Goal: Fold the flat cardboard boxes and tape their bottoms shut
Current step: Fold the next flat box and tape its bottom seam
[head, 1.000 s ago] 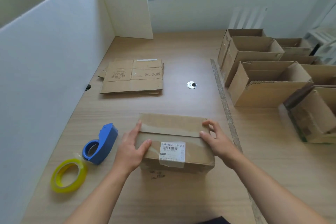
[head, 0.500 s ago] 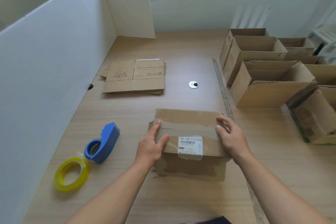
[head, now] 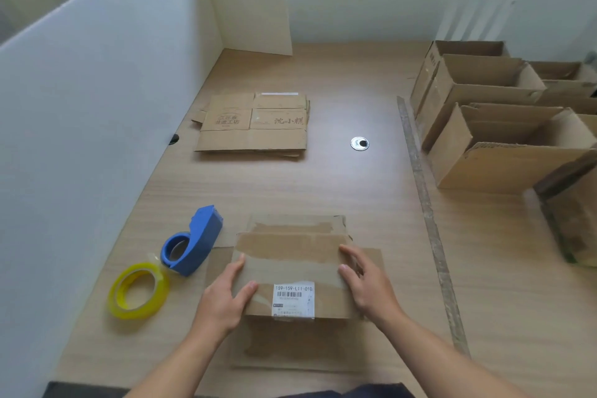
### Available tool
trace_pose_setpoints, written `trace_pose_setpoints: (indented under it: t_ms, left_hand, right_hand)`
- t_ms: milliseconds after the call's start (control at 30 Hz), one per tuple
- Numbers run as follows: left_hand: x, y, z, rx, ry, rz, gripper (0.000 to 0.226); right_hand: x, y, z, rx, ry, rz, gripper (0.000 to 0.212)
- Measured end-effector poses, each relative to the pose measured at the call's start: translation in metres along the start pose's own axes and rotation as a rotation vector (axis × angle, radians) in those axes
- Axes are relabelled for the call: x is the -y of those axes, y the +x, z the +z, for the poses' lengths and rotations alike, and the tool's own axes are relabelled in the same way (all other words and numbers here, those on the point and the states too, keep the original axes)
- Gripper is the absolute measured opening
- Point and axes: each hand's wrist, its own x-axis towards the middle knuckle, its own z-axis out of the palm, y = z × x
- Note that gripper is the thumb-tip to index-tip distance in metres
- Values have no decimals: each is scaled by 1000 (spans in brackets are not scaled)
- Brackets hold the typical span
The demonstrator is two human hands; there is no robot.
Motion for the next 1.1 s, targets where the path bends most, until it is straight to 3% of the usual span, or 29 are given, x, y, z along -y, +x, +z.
trace_pose_setpoints:
  t_ms: [67, 200, 400, 567, 667, 767, 900, 967, 1100]
  left_hand:
    - [2, 1, 3, -7, 4, 3, 60]
    - [-1, 10, 4, -21, 1, 4, 60]
    - [-5, 21, 4, -4, 39, 22, 59]
    - [-1, 31, -5, -1, 92, 68, 51]
    - [5, 45, -28, -149, 189, 107, 54]
    - [15, 64, -52, -259, 366, 18, 64]
    - [27, 91, -65, -78, 548, -175, 69]
    - [33, 99, -63, -2, 568, -194, 70]
    - [42, 103, -53, -8, 460, -172, 73]
  right_hand:
    - [-1, 6, 0, 25, -118, -29, 35]
    - [15, 22, 5, -1, -647, -167, 32]
    - [25, 16, 51, 226, -896, -287, 56]
    - [16, 18, 55, 169, -969, -283, 59]
    - [16, 18, 56, 132, -954, -300, 57]
    - [18, 17, 57, 109, -934, -303, 55]
    - [20, 15, 59, 40, -938, -344, 53]
    - [19, 15, 60, -19, -952, -393, 49]
    - [14, 16, 61, -61, -937, -408, 47]
